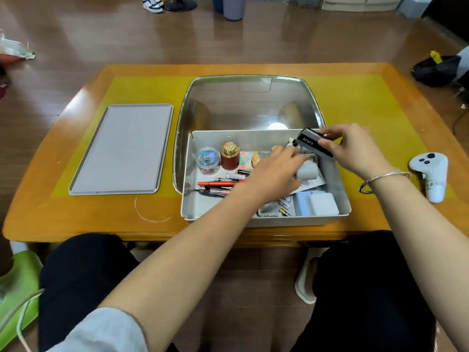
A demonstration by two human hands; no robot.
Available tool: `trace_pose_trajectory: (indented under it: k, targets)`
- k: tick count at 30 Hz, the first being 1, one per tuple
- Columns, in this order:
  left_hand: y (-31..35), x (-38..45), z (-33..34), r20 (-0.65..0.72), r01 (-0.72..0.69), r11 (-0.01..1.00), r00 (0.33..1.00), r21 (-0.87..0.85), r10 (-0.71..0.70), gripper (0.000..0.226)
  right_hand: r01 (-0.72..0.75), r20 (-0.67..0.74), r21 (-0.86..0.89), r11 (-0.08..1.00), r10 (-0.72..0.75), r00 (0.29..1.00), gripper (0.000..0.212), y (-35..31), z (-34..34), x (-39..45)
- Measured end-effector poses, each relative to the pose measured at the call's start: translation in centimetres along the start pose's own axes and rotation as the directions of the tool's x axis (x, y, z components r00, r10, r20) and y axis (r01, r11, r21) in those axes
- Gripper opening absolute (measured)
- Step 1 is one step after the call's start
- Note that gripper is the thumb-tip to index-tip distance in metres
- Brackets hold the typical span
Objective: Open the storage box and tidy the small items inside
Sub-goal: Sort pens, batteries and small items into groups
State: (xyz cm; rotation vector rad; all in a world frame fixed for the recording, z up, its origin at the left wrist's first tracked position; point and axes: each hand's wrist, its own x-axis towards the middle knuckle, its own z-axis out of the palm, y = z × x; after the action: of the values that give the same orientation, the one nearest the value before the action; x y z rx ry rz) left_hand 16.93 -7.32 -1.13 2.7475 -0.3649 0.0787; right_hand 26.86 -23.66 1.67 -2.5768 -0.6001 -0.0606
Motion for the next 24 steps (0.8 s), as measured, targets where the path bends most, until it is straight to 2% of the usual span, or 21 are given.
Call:
trace_pose_trajectory:
  k: [2,4,6,8,11,14,17,20,22,24]
  targets:
    - [0.8,0.9,0.8,0.032,0.007,1.000,0.999,0.008,-0.007,0.077,-0.011,-0.045,0.025,1.000,0.012,0.999,0.020,0.1,0.2,-0.1]
    - [0.8,0.8,1.4,0.035,0.069,0.996,0.997,0.063,-0.071,0.088,-0.018,-0.048,0.033,0.999,0.020,0.999,0.022,0.2,0.5,-0.1]
    - [0.1,0.0,1.8,-0.045,0.187,0.979,0.982,0.087,-0.183,0.080,-0.011,-0.005,0.029,1.000,0.011,1.000,0.023,0.2,0.7,-0.1]
    - [-0.4,-0.7,2.1,-0.105,0.244,0.970,0.965,0.014,-0.241,0.060,0.023,0.017,0.031,0.999,-0.023,1.000,0.024,-0.1,0.9,-0.2]
    - [-0.2,-1.1,2.3,-0.046,0.215,0.974,0.975,-0.068,-0.218,0.040,0.101,-0.026,0.019,0.995,-0.100,0.995,0.023,-0.9,1.2,-0.3]
    - [-0.1,-1.2,2.1,-0.013,0.147,0.985,0.989,-0.085,-0.149,0.027,0.145,0.027,-0.045,0.988,-0.144,0.989,0.023,-1.4,1.8,0.0]
    - [-0.7,-2.1,1.8,0.003,0.101,0.991,0.995,-0.084,-0.101,0.030,0.140,0.065,-0.137,0.981,-0.132,0.989,0.024,-1.2,2.7,0.1]
    - [-1.5,-3.4,1.5,0.054,0.070,0.996,0.996,-0.062,-0.067,0.036,0.108,0.016,-0.153,0.982,-0.106,0.994,0.026,-1.2,3.2,-0.2]
    - [-2.1,-4.1,1.3,0.067,0.082,0.995,0.995,-0.058,-0.078,0.037,0.097,0.002,-0.153,0.983,-0.098,0.995,0.027,-1.3,3.4,-0.5]
    - [-3.0,-4.9,0.6,0.015,0.121,0.992,0.993,-0.026,-0.121,0.034,0.109,-0.006,-0.183,0.977,-0.112,0.994,0.031,-1.4,3.4,-0.9]
